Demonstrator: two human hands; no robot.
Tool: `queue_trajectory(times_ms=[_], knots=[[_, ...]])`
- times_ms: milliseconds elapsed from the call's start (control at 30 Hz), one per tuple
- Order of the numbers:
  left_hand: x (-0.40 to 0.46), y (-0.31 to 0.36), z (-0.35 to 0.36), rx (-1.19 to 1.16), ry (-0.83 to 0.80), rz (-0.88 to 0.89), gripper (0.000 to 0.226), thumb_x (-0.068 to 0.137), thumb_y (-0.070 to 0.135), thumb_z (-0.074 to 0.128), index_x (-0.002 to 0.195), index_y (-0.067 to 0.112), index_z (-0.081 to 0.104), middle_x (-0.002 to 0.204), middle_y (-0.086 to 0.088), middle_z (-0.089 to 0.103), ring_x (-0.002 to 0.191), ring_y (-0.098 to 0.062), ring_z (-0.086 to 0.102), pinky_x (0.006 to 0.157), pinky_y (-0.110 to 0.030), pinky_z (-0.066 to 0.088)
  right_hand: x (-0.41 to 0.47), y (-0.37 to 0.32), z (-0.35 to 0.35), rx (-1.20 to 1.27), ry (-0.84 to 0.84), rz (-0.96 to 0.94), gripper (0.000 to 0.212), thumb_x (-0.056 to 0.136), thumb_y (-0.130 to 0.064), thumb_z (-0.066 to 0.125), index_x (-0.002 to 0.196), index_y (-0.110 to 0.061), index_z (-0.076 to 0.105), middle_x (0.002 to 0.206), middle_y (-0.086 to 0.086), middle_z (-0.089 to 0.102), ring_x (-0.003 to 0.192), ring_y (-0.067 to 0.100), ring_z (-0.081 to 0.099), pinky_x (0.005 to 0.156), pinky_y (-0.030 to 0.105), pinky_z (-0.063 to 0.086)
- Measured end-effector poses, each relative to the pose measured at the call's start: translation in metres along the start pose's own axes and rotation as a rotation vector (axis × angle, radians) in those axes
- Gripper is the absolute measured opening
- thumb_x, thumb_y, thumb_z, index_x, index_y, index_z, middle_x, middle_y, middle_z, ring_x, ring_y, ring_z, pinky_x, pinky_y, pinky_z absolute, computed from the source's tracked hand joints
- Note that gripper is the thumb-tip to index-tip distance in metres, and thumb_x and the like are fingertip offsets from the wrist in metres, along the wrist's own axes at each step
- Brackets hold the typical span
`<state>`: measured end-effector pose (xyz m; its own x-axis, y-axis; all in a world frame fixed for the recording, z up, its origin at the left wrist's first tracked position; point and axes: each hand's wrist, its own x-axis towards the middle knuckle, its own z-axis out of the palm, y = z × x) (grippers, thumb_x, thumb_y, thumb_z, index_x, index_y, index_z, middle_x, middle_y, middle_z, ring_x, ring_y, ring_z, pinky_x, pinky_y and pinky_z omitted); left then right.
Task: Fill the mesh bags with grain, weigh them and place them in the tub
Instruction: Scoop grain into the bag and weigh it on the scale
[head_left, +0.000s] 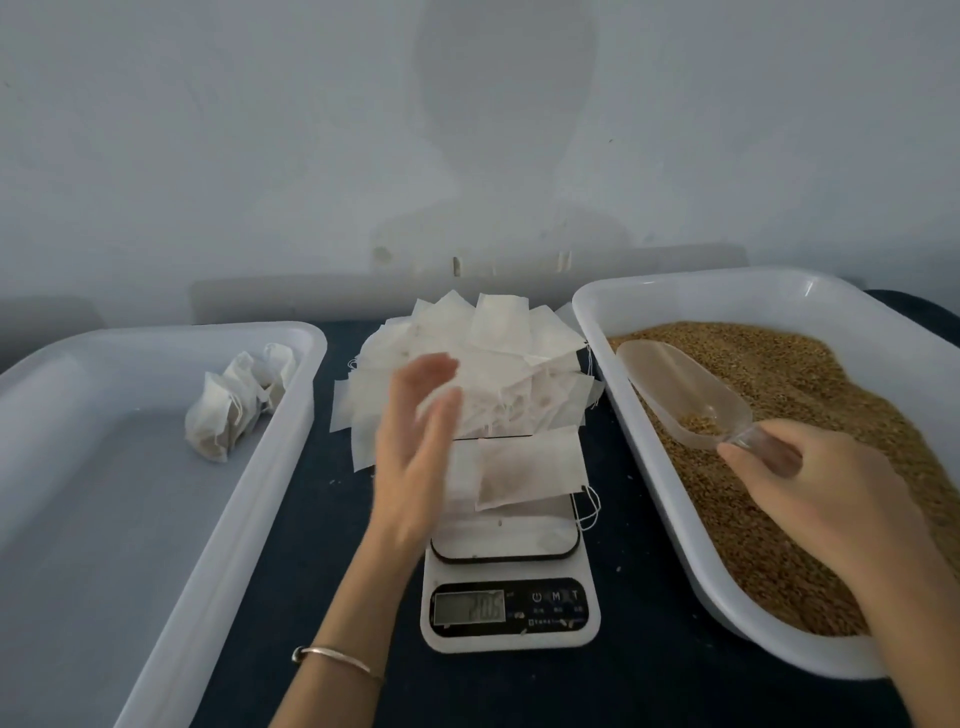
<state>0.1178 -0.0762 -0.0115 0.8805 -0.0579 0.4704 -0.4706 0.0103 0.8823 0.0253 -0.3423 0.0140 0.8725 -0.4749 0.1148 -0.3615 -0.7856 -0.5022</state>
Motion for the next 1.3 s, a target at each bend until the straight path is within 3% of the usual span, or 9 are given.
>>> queue_trajectory(times_ms=[100, 233, 700, 833, 933, 1000, 1133, 1233, 1300], knots=[[0.003, -0.001, -0.023, -0.03, 0.292, -0.044, 0.016, 0.093, 0.028, 0.045, 0.1, 0.02, 0.058, 0.097, 0.004, 0.065, 0.099, -0.013, 0.063, 0.091, -0.035, 0.049, 0.001, 0.001, 0.001, -0.001, 0.007, 0.001, 0.025, 0.087, -0.046, 0.06, 0.101, -0.025, 0.067, 0.076, -0.021, 0.056, 0.077, 0.014, 0.056, 0.064, 0.029, 0.041], [0.004, -0.007, -0.045, 0.009, 0.47, -0.118, 0.014, 0.09, 0.024, 0.043, 0.09, 0.025, 0.057, 0.086, 0.004, 0.064, 0.086, -0.007, 0.062, 0.087, -0.034, 0.053, 0.002, 0.001, 0.003, -0.011, 0.016, 0.009, 0.033, 0.087, -0.046, 0.06, 0.11, -0.024, 0.067, 0.086, -0.013, 0.063, 0.084, 0.017, 0.058, 0.071, 0.032, 0.046], [0.003, -0.008, -0.045, 0.054, 0.47, -0.154, 0.019, 0.096, 0.009, 0.044, 0.091, 0.024, 0.055, 0.085, 0.008, 0.062, 0.081, -0.002, 0.061, 0.077, -0.026, 0.049, 0.001, -0.001, 0.001, -0.008, 0.01, 0.025, 0.027, 0.087, -0.046, 0.06, 0.103, -0.026, 0.067, 0.075, -0.022, 0.053, 0.079, 0.017, 0.055, 0.069, 0.033, 0.045], [0.004, 0.002, -0.031, 0.152, 0.286, -0.086, 0.02, 0.09, 0.014, 0.049, 0.09, 0.031, 0.059, 0.076, 0.012, 0.059, 0.071, -0.003, 0.055, 0.069, -0.019, 0.046, 0.008, 0.003, -0.004, -0.266, 0.022, 0.075, 0.02, 0.088, -0.042, 0.059, 0.089, -0.022, 0.063, 0.071, -0.005, 0.06, 0.066, 0.021, 0.059, 0.068, 0.036, 0.054], [0.011, 0.013, -0.009, 0.285, -0.073, -0.009, 0.024, 0.093, 0.012, 0.051, 0.099, 0.032, 0.062, 0.069, 0.013, 0.054, 0.06, -0.003, 0.047, 0.056, -0.011, 0.039, 0.014, 0.005, -0.007, -0.468, -0.093, 0.152, 0.02, 0.087, -0.037, 0.061, 0.08, -0.018, 0.061, 0.067, 0.002, 0.06, 0.064, 0.022, 0.058, 0.069, 0.036, 0.054], [0.02, 0.019, 0.007, 0.407, -0.269, 0.06, 0.027, 0.095, 0.01, 0.052, 0.105, 0.032, 0.063, 0.073, 0.009, 0.053, 0.062, -0.009, 0.047, 0.058, -0.015, 0.04, 0.012, 0.004, -0.005, -0.508, -0.162, 0.135, 0.016, 0.087, -0.037, 0.061, 0.08, -0.023, 0.061, 0.068, -0.002, 0.061, 0.064, 0.017, 0.059, 0.068, 0.033, 0.054], [0.043, 0.024, 0.021, 0.588, -0.305, 0.079, 0.024, 0.096, 0.018, 0.049, 0.107, 0.032, 0.065, 0.077, 0.004, 0.052, 0.06, -0.011, 0.045, 0.059, -0.02, 0.039, 0.003, 0.004, -0.01, -0.478, -0.228, 0.067, 0.014, 0.086, -0.04, 0.062, 0.076, -0.031, 0.061, 0.063, -0.009, 0.062, 0.057, 0.009, 0.06, 0.057, 0.028, 0.053], [0.045, 0.022, 0.034, 0.81, -0.584, 0.068, 0.024, 0.098, 0.036, 0.046, 0.115, 0.036, 0.062, 0.076, 0.011, 0.05, 0.064, -0.004, 0.045, 0.067, -0.027, 0.044, 0.0, 0.007, -0.018, -0.324, -0.231, 0.056, 0.021, 0.085, -0.044, 0.064, 0.068, -0.032, 0.063, 0.054, -0.008, 0.062, 0.05, 0.01, 0.06, 0.051, 0.026, 0.047], [0.036, 0.019, 0.047, 0.985, -0.768, 0.077, 0.031, 0.099, 0.047, 0.038, 0.119, 0.036, 0.059, 0.088, 0.009, 0.054, 0.079, -0.012, 0.054, 0.076, -0.031, 0.047, -0.003, 0.009, -0.024, -0.222, -0.204, 0.056, 0.016, 0.085, -0.045, 0.064, 0.073, -0.035, 0.064, 0.051, -0.009, 0.062, 0.046, 0.009, 0.059, 0.047, 0.023, 0.043]])
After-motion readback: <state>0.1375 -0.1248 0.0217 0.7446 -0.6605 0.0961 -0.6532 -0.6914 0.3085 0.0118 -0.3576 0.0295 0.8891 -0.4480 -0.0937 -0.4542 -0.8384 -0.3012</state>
